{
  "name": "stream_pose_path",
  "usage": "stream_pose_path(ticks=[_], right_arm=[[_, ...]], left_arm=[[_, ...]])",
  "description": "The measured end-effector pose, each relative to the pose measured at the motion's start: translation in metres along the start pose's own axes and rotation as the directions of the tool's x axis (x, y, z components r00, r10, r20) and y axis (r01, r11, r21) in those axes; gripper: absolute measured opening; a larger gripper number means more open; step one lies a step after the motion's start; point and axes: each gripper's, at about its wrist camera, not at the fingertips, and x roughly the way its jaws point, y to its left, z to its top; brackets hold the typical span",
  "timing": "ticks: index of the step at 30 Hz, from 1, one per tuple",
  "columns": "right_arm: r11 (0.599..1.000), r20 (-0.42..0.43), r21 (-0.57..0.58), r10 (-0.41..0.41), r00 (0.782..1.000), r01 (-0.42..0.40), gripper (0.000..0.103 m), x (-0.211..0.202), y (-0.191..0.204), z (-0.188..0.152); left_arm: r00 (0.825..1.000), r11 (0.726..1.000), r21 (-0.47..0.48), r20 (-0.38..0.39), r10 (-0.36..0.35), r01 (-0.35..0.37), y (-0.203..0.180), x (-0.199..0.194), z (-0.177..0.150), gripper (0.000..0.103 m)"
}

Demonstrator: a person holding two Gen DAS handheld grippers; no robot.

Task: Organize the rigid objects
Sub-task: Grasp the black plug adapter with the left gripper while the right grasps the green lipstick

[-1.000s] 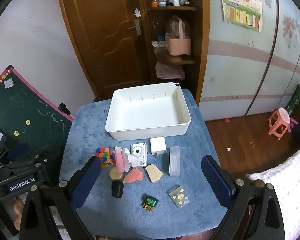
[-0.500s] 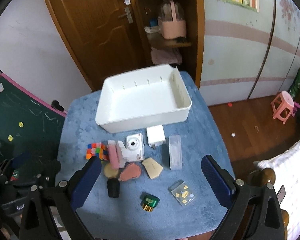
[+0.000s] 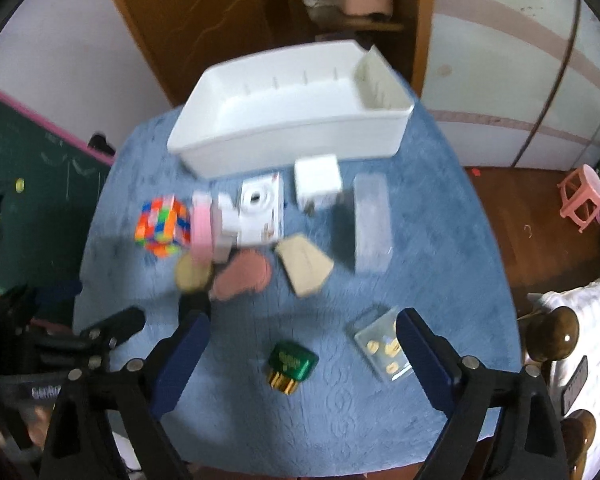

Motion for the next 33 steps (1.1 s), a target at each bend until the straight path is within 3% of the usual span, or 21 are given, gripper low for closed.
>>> stream_pose_path(ticks=[9,19,24,28,32,33], right_arm=[[0.999,-0.096,-0.021,0.031,0.995,-0.033,0.090,0.045,0.007,-0.043],[0.998,-0.111,-0.022,0.064,0.992,-0.067,0.071,0.078,0.018,-0.059],[0.998,-0.105,-0.014,0.058,0.993,-0.060,0.068,0.090,0.016,-0.058],[0.999,-0.100,-0.017,0.044,0.994,-0.046,0.060,0.096,0.013,-0.057],[0.998,-0.090,-0.039,0.040,0.995,-0.043,0.059,0.096,0.011,-0.061],[0.998,-0.088,-0.053,0.031,0.996,-0.036,0.059,0.098,0.014,-0.061]], left_arm=[[0.998,0.996,-0.084,-0.050,-0.038,0.034,0.001,0.043,-0.006,0.102],[0.994,0.992,-0.123,-0.105,-0.010,-0.003,-0.003,0.078,-0.005,0.096],[0.994,0.990,-0.138,-0.106,0.014,-0.029,-0.005,0.088,-0.006,0.087],[0.994,0.990,-0.135,-0.103,0.023,-0.037,-0.006,0.096,-0.007,0.073],[0.996,0.992,-0.122,-0.080,0.030,-0.040,-0.014,0.091,-0.008,0.056],[0.996,0.992,-0.116,-0.073,0.042,-0.051,-0.022,0.089,-0.012,0.056]])
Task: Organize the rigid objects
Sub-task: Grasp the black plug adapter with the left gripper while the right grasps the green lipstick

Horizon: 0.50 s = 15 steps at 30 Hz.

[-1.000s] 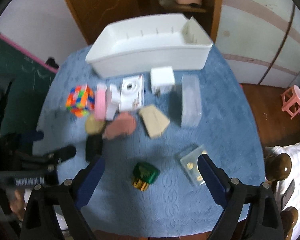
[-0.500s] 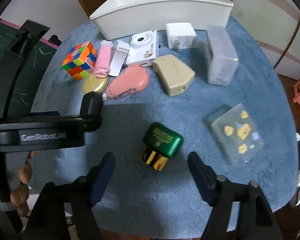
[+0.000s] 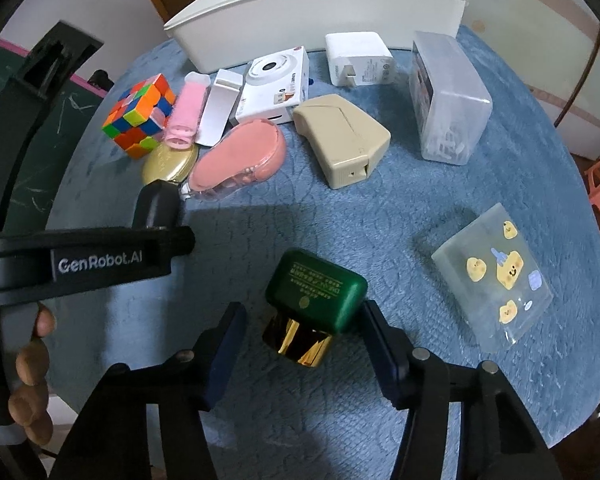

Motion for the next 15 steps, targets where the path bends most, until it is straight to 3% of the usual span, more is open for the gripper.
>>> stream_pose_path(ticks=[2,9,15], right_arm=[[0.999,0.012,-0.025,-0.033,0.999,0.033,0.047,0.000,0.001,-0.002],[1.000,0.036,-0.021,0.023,0.999,-0.022,0.043,-0.006,-0.009,-0.006],[0.996,0.059,-0.050,0.073,0.996,-0.070,0.041,-0.033,-0.015,-0.008]], left_arm=[[1.000,1.000,0.004,0.011,0.013,-0.013,-0.001,0.001,-0.003,0.055],[0.992,0.996,0.001,0.096,0.085,-0.086,-0.013,-0.027,-0.009,0.055],[0.974,0.995,-0.045,0.205,0.100,-0.093,-0.024,-0.094,-0.004,0.055]])
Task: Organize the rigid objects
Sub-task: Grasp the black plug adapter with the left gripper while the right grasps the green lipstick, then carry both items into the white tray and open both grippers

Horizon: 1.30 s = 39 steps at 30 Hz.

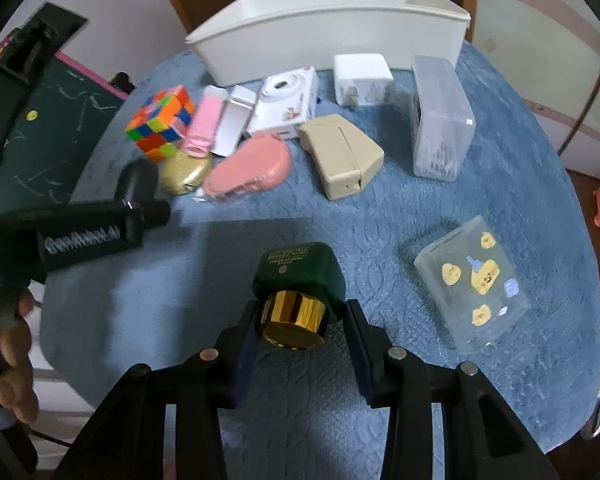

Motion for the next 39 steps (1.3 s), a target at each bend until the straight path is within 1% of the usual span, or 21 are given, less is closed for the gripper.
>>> stream_pose_path(ticks=[3,6,9,10,11,13,16,19,23,25,27,30,32,35,37,39], right_arm=[[0.999,0.028,-0.029,0.030,0.999,-0.029,0.041,-0.022,0.000,0.002],[0.996,0.067,-0.065,0.063,0.996,-0.058,0.041,-0.051,-0.002,0.008],[0.992,0.109,-0.101,0.093,0.990,-0.082,0.041,-0.080,0.002,0.022],[0.990,0.125,-0.111,0.103,0.987,-0.089,0.041,-0.090,0.001,0.026],[0.988,0.143,-0.123,0.114,0.983,-0.097,0.041,-0.099,0.002,0.036],[0.985,0.173,-0.140,0.128,0.977,-0.105,0.041,-0.119,0.001,0.046],[0.981,0.219,-0.155,0.145,0.965,-0.113,0.041,-0.141,-0.004,0.069],[0.984,0.270,-0.150,0.133,0.954,-0.095,0.041,-0.159,-0.010,0.098],[0.990,0.330,-0.130,0.102,0.939,-0.062,0.041,-0.174,-0.018,0.147],[0.992,0.355,-0.120,0.068,0.932,-0.027,0.041,-0.177,-0.021,0.175],[0.994,0.364,-0.105,0.034,0.931,0.005,0.041,-0.176,-0.022,0.199],[0.998,0.347,-0.059,-0.015,0.938,0.038,0.041,-0.160,-0.029,0.241],[0.997,0.326,-0.037,-0.049,0.944,0.065,0.041,-0.141,-0.035,0.263],[0.995,0.260,0.001,-0.096,0.961,0.099,0.041,-0.100,-0.046,0.293],[0.992,0.208,0.024,-0.127,0.970,0.124,0.041,-0.066,-0.053,0.302],[0.988,0.143,0.050,-0.150,0.978,0.144,0.041,-0.027,-0.061,0.309]], left_arm=[[0.998,1.000,-0.011,0.066,0.008,-0.008,-0.005,-0.032,0.010,0.055],[0.990,1.000,-0.024,0.138,0.012,-0.008,-0.007,-0.072,0.017,0.055],[0.982,1.000,-0.026,0.189,0.016,-0.011,-0.008,-0.102,0.026,0.055],[0.979,1.000,-0.024,0.202,0.019,-0.014,-0.010,-0.112,0.023,0.055],[0.976,1.000,-0.024,0.219,0.022,-0.017,-0.012,-0.122,0.027,0.055],[0.969,1.000,-0.026,0.247,0.018,-0.012,-0.012,-0.136,0.033,0.055],[0.957,0.999,-0.030,0.290,0.020,-0.012,-0.013,-0.151,0.049,0.055],[0.949,0.999,-0.030,0.316,0.023,-0.014,-0.010,-0.159,0.072,0.055],[0.936,1.000,-0.016,0.350,0.017,-0.012,-0.004,-0.160,0.106,0.055],[0.934,1.000,-0.005,0.356,-0.010,0.012,-0.001,-0.156,0.127,0.055],[0.931,1.000,0.005,0.363,-0.027,0.027,0.002,-0.149,0.151,0.055],[0.933,0.999,0.018,0.358,-0.042,0.038,0.003,-0.129,0.182,0.055],[0.944,0.998,0.023,0.325,-0.058,0.053,0.003,-0.103,0.207,0.055],[0.965,0.997,0.028,0.251,-0.071,0.066,0.002,-0.051,0.235,0.055],[0.979,0.998,0.026,0.193,-0.065,0.061,-0.001,-0.009,0.249,0.055],[0.988,0.997,0.023,0.136,-0.077,0.075,-0.004,0.031,0.257,0.055]])
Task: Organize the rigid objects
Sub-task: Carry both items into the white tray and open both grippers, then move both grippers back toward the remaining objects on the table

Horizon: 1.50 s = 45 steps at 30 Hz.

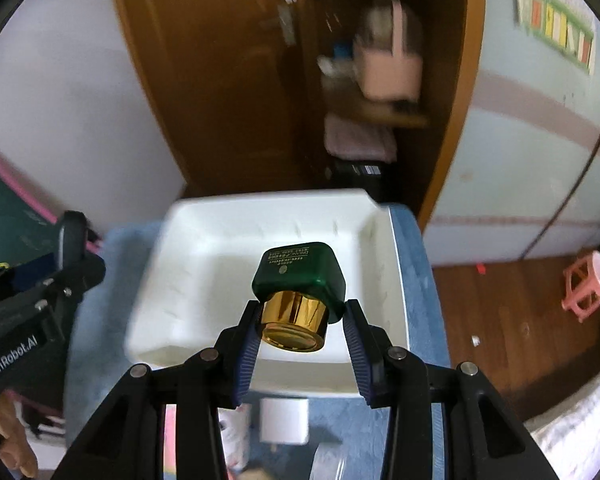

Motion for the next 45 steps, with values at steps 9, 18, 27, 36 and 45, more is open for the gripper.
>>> stream_pose_path(ticks=[9,18,27,36,45], right_arm=[[0.995,-0.275,0.089,-0.011,0.961,0.037,0.041,0.136,-0.008,-0.017],[0.994,-0.346,0.100,0.001,0.938,0.036,0.054,0.162,-0.003,-0.013],[0.998,-0.256,0.058,0.002,0.967,0.013,0.070,0.123,0.003,-0.010],[0.999,-0.178,0.019,0.030,0.984,-0.027,0.070,0.055,0.008,-0.005],[0.994,0.018,-0.029,0.104,0.994,-0.103,0.076,-0.052,0.008,-0.010]], left_arm=[[0.981,0.999,0.045,-0.196,-0.001,0.010,-0.021,0.114,-0.011,0.055],[0.952,0.999,-0.002,-0.303,-0.044,0.046,-0.015,0.139,-0.017,0.078],[0.975,0.998,-0.017,-0.213,-0.064,0.062,-0.011,0.083,-0.011,0.080],[0.998,0.999,-0.007,-0.047,-0.042,0.042,-0.005,-0.004,0.002,0.080],[0.996,1.000,-0.020,0.083,-0.018,0.020,0.008,-0.094,-0.012,0.080]])
